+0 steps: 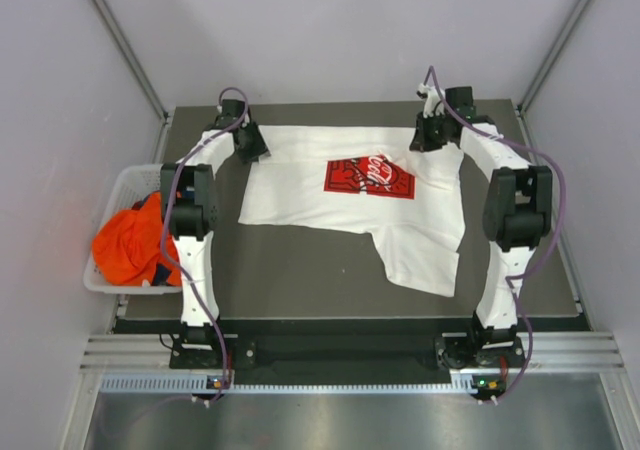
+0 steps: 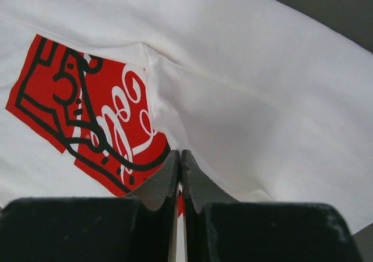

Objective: Fold and stack the t-shirts
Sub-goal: Fold the tshirt

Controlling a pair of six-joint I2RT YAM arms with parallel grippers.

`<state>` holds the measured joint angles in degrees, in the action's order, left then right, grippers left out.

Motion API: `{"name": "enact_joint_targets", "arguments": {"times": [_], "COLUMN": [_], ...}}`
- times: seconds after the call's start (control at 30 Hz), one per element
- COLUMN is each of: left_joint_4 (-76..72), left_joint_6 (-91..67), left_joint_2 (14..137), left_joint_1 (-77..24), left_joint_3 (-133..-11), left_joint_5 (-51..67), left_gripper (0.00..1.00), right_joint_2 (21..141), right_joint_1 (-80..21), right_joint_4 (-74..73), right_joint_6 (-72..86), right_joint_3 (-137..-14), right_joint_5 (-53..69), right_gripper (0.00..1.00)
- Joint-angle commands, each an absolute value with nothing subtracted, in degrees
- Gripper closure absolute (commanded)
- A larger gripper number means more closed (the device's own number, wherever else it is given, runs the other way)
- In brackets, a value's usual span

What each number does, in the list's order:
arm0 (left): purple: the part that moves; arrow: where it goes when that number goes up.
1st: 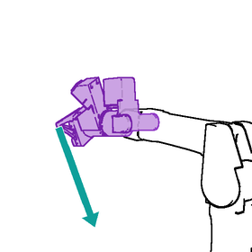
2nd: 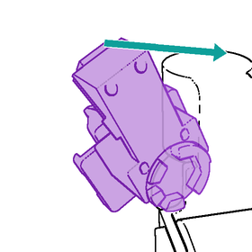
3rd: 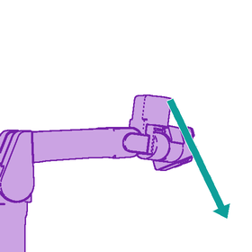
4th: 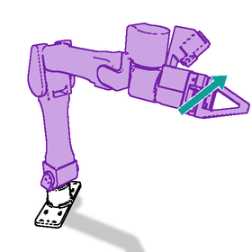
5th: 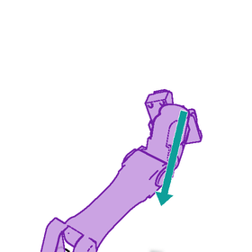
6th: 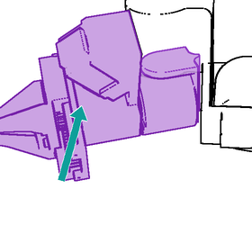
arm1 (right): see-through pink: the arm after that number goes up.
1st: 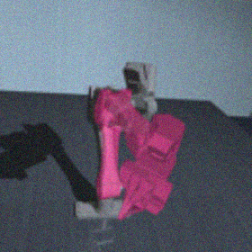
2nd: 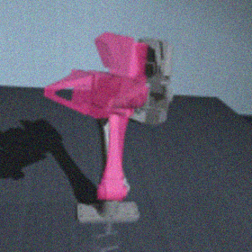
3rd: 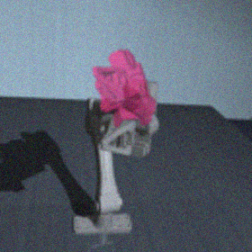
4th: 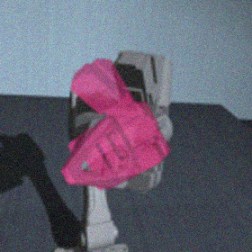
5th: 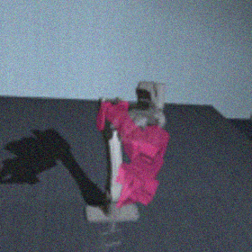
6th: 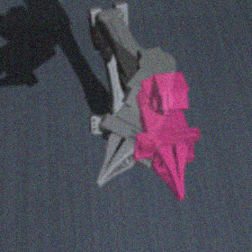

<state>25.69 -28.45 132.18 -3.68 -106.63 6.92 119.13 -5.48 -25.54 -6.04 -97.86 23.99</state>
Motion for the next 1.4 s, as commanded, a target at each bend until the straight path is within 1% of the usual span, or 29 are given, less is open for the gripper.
{"name": "enact_joint_targets", "arguments": {"times": [0.0, 0.1, 0.13, 0.2, 0.23, 0.37, 0.5, 0.83, 1.07, 1.2, 1.37], "left_joint_4": [25.0, 24.6, 24.5, 25.1, 26.4, 28.9, 29.9, 30.9, 30.2, 29.6, 29.3], "left_joint_6": [-28.5, -28.4, -28.4, -28.5, -28.6, -29.2, -29.8, -28.4, -27.1, -25.8, -24.9], "left_joint_2": [133.5, 133.5, 133.6, 133.9, 134.2, 136.7, 138.0, 140.8, 142.5, 142.3, 141.6], "left_joint_1": [-3.6, -3.6, -3.6, -3.4, -3.3, -2.7, -2.1, -1.6, -1.6, -1.7, -1.7], "left_joint_3": [-108.6, -108.9, -109.0, -110.4, -111.3, -117.8, -120.5, -123.2, -124.8, -124.8, -124.7], "left_joint_5": [7.6, 7.3, 7.0, 5.6, 4.8, 2.1, 1.5, 1.1, 2.1, 2.1, 1.6], "left_gripper": [0.55, 0.64, 0.79, 0.96, 1.0, 1.0, 1.0, 1.0, 1.0, 1.0, 1.0], "right_joint_2": [114.5, 114.4, 114.2, 113.7, 113.2, 111.8, 111.4, 108.5, 107.8, 105.7, 104.1], "right_joint_1": [-5.7, -5.7, -5.7, -5.7, -5.7, -5.8, -5.7, -6.4, -9.5, -11.2, -12.2], "right_joint_4": [-24.3, -24.5, -24.7, -25.4, -25.7, -27.4, -30.5, -35.6, -35.1, -33.5, -33.8], "right_joint_6": [-7.4, -7.4, -7.4, -7.9, -8.5, -10.7, -12.7, -14.7, -11.3, -10.9, -9.9], "right_joint_3": [-98.2, -98.3, -98.3, -98.0, -97.9, -97.4, -97.8, -95.8, -92.4, -88.1, -86.5], "right_joint_5": [23.4, 23.5, 23.3, 22.5, 21.1, 18.0, 17.0, 14.2, 14.7, 11.4, 10.5], "right_gripper": [1.0, 1.0, 1.0, 1.0, 1.0, 1.0, 1.0, 1.0, 1.0, 1.0, 1.0]}}
